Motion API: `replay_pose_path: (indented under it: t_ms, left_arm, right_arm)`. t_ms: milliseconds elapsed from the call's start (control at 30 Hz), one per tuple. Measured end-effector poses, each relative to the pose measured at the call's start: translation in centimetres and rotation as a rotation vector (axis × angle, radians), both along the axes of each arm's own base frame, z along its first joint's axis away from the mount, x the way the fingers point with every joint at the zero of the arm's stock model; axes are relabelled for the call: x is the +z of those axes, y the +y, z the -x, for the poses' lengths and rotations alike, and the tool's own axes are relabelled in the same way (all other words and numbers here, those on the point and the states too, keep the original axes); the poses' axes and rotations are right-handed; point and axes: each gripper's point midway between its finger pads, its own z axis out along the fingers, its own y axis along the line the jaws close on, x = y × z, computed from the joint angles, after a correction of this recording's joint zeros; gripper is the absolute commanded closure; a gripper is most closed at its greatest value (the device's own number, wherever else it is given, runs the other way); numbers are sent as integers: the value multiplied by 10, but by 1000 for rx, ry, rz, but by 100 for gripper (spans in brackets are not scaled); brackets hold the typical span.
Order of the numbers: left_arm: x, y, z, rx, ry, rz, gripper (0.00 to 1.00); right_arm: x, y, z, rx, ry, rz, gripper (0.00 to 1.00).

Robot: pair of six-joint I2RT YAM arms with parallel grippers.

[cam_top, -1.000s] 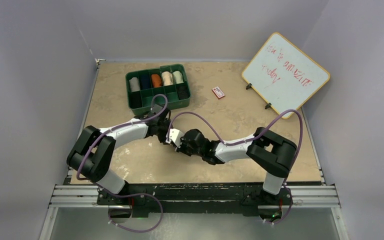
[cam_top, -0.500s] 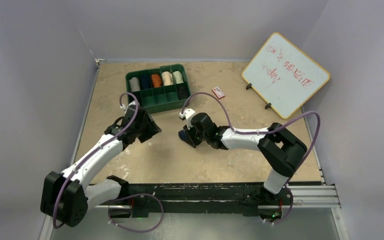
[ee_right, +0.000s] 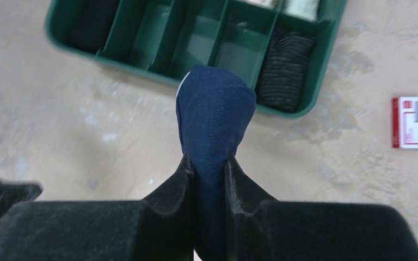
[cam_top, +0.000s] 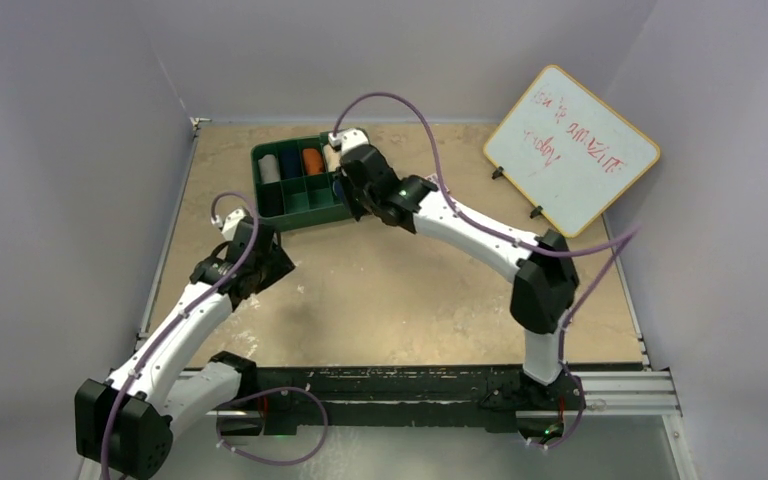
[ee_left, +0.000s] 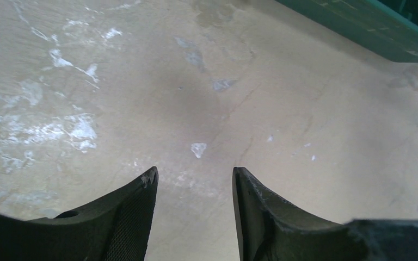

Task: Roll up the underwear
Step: Pick up the underwear from the center of the board, then place the underwear in the storage box.

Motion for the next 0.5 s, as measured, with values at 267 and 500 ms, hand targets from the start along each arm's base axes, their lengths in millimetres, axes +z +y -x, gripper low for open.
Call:
replay_pose_path:
  t_ms: [267, 500]
  left_arm:
    - [-11, 26, -3, 15, 64, -14, 41]
    - [-11, 42, -5, 12, 88, 66, 24]
  right_arm:
    - [-24, 23, -66, -125, 1, 128, 100]
    - [-64, 26, -90, -160, 34, 212, 100]
